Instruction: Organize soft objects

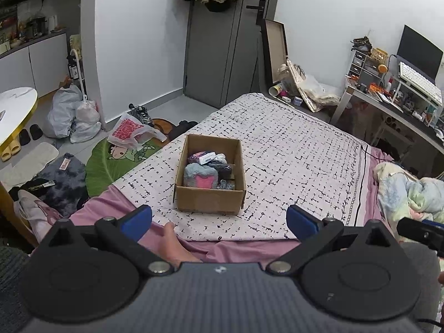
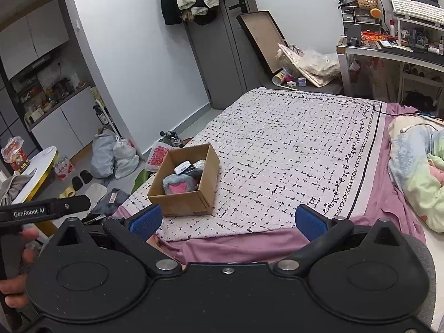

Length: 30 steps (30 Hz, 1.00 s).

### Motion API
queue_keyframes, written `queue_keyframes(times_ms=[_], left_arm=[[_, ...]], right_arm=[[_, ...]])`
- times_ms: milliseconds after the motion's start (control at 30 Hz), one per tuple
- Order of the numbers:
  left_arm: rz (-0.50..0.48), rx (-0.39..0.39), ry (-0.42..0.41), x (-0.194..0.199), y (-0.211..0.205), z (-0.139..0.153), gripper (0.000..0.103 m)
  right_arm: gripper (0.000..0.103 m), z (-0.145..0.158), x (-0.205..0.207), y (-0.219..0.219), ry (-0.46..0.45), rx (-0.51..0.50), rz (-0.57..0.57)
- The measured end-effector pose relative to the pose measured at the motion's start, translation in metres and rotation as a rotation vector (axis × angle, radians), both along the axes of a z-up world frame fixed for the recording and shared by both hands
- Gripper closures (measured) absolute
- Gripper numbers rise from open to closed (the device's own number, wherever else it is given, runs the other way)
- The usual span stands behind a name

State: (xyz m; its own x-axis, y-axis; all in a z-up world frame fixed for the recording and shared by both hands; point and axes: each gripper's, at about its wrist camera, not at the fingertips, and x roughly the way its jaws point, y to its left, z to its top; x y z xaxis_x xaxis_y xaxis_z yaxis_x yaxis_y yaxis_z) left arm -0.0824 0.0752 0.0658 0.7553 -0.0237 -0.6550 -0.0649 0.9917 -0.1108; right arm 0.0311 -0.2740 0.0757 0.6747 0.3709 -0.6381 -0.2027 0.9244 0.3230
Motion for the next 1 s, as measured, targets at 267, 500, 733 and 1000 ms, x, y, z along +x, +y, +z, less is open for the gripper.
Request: queue_keyframes(times_ms=[267, 500, 733, 1000], left_arm=[[-0.016, -0.014, -0.003, -0.0021, 0.0002, -0.0018, 0.001], [-0.020, -0.011, -0.007, -0.0028, -0.0009, -0.0011, 0.001], [-0.025, -0.010, -0.015, -0.0040, -0.0013, 0.0013, 0.001], [-0.038, 0.001, -0.028, -0.0065, -0.0012, 0.0055, 0.001]], right_arm=[[0.000, -0.0012, 0.0001, 0.0014, 0.003, -0.001, 0.001], [0.000, -0.0011, -0.0011, 0.0036, 0.000, -0.007, 0.006], [0.000, 0.0013, -0.0010, 0.0034, -0.008, -0.005, 0.003], [0.000, 0.0032, 0.0004, 0.0060, -0.008, -0.014, -0.004]])
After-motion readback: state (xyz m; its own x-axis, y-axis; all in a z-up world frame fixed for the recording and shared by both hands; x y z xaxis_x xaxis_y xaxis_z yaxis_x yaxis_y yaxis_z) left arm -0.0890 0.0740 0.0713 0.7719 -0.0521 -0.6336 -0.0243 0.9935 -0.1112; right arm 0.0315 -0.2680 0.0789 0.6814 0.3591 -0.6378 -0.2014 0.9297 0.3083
